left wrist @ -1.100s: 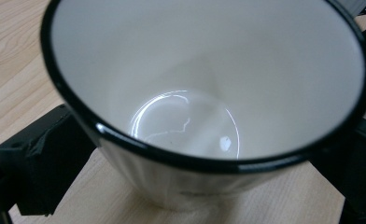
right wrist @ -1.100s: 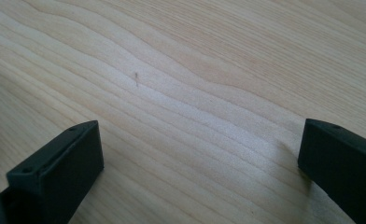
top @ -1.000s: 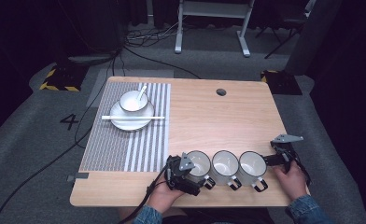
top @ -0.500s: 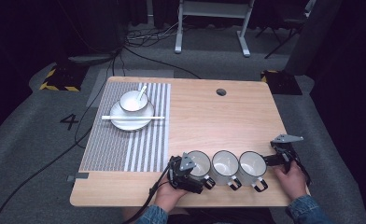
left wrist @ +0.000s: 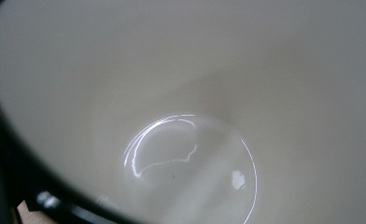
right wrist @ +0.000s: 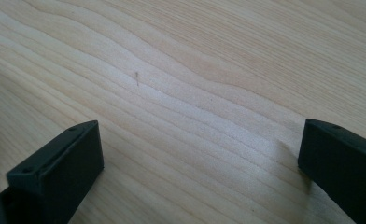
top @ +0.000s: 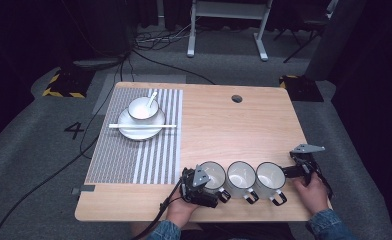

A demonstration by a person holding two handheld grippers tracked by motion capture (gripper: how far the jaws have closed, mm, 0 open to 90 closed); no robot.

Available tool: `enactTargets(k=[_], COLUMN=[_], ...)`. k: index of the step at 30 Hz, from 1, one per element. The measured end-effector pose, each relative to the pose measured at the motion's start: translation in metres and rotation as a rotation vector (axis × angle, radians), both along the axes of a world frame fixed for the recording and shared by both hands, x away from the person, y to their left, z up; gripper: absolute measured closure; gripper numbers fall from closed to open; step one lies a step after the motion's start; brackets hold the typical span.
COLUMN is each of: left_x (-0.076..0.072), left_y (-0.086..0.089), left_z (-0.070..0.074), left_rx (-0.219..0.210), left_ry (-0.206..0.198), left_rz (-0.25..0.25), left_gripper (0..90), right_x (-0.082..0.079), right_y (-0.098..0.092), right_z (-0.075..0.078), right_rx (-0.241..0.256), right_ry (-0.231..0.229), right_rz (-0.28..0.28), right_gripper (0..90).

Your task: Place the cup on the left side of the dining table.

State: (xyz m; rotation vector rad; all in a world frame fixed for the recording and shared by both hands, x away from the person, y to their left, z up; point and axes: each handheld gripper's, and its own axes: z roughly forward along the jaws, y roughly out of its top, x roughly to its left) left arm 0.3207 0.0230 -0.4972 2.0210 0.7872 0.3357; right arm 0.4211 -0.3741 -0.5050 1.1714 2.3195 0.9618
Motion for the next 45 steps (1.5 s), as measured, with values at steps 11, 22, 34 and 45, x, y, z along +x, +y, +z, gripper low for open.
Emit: enactTargets(k=[11, 22, 34, 45], left_x=[-0.003, -0.006, -0.007, -0.003], left_y=[0.001, 0.02, 0.055, 0.077], left_z=[0.007, 0.029, 0.055, 0.068], left_rx=[-0.011, -0.054, -0.055, -0.049], left_ry=[0.006, -0.02, -0.1, -0.136], left_rz=[0.0, 0.054, 0.15, 0.22], left_gripper=[3.2, 3.1, 3.2, 3.2], right_x=[0.0, 0.0, -0.001, 0.0], right_y=[0.0, 0.0, 0.0, 0.0], right_z=[0.0, 0.0, 0.0, 0.0], right_rx=[0.001, 0.001, 0.003, 0.001], right_ry=[0.001, 0.001, 0.005, 0.002], right_rz=[-0.002, -0.002, -0.001, 0.006], right_gripper=[0.2, 0.2, 0.2, 0.2])
